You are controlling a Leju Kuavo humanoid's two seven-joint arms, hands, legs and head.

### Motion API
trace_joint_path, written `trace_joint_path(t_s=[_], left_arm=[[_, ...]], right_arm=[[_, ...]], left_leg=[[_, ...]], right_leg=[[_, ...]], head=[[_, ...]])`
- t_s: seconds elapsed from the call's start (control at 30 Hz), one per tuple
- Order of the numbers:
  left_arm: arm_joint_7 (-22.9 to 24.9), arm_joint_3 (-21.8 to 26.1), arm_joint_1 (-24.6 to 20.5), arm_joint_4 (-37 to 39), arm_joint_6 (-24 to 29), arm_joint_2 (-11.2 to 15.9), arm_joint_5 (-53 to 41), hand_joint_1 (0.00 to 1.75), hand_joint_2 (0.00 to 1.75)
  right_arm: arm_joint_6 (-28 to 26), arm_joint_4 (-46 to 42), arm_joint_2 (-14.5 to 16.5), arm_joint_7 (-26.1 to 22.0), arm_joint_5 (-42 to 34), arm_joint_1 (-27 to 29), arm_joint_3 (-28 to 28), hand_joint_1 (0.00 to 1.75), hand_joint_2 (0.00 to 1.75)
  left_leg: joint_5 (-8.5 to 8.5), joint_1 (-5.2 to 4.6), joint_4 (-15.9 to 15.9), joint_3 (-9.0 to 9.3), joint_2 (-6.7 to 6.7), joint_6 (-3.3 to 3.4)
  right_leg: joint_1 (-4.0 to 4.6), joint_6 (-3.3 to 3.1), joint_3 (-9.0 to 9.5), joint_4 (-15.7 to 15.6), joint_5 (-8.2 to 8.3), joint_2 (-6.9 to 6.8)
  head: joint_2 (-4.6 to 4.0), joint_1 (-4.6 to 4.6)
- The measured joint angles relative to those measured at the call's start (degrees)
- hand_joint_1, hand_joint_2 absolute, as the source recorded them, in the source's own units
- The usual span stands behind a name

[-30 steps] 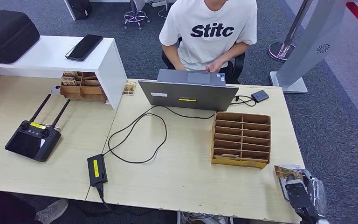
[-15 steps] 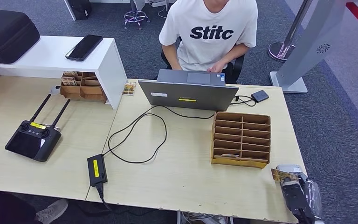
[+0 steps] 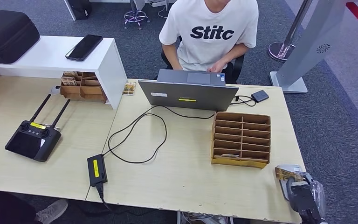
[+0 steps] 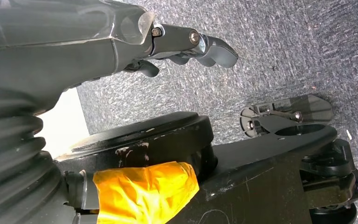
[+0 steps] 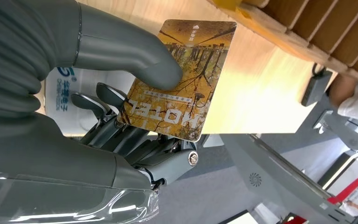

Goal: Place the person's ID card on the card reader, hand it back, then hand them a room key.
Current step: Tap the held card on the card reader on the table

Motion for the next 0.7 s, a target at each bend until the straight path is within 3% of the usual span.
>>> trace_joint_path(t_s=[0.7], left_arm=[[-0.2,0.0,0.0,0.0,0.0,0.0,0.3,0.00,1.75]], right_arm=[[4.0,-9.3,0.9,-0.9,-2.7,2.1,-2.6,1.75,1.75]], left_leg=[[0.00,0.00,0.0,-0.01,0.00,0.00]], right_leg=[[0.00,0.00,0.00,0.0,0.00,0.00]], head=[[0.00,0.00]])
